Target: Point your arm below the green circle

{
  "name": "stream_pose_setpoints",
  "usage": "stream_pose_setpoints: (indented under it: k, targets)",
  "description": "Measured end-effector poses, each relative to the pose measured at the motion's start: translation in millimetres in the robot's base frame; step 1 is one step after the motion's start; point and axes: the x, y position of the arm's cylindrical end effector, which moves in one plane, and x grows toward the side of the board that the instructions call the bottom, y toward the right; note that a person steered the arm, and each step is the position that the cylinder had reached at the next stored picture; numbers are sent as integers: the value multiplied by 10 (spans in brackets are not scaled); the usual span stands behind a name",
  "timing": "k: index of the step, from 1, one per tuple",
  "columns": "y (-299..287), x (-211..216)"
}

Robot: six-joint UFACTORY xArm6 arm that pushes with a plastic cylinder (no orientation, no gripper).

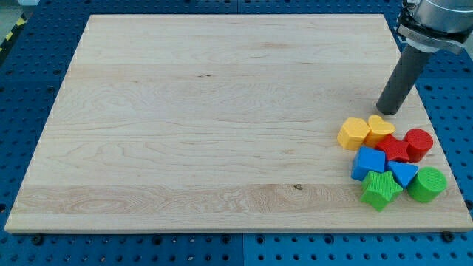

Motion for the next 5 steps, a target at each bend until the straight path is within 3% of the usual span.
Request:
stream_pose_setpoints:
  k: [1, 4, 5]
  targets:
    - [93, -4]
    - [1083, 178]
    - [1106, 244]
